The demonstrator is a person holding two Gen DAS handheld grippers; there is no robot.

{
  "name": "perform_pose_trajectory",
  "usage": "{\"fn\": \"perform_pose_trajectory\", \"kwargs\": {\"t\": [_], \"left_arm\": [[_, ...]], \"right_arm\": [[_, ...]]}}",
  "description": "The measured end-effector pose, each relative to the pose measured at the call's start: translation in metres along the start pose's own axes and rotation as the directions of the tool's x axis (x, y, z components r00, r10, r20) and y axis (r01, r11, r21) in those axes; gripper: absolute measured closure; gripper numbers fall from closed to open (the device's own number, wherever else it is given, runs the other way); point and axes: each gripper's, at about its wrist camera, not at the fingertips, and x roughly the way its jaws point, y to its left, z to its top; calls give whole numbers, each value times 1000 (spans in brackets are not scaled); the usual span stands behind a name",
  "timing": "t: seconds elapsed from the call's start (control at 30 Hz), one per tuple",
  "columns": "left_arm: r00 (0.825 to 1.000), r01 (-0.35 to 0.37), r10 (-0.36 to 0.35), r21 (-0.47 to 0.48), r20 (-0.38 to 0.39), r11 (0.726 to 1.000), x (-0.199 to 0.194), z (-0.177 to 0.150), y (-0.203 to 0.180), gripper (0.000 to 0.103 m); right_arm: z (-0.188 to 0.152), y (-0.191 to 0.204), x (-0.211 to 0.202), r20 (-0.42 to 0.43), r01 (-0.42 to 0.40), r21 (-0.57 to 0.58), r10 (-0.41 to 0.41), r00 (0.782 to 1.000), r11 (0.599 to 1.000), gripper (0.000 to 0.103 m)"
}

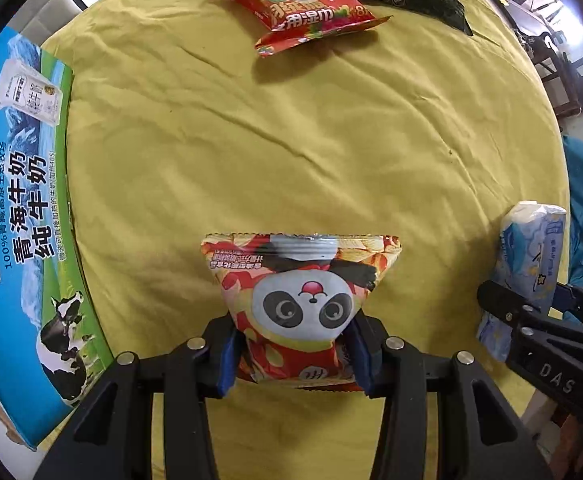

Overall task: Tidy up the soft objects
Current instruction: 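Carry the tissue pack and panda snack bag into the cardboard box with both tools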

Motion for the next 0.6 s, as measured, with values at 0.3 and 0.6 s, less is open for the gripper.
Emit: {"fn": "perform_pose_trajectory", "kwargs": {"t": [0.3,0.6], "left_arm": [[1000,10,-10,-29,-15,1000,23,29,21,61],[999,16,-15,-25,29,1000,9,15,36,62]], "right_arm": [[1,27,1,7,49,-13,-49,999,999,44],[-12,46,-8,38,74,-27,-73,997,997,58]]}}
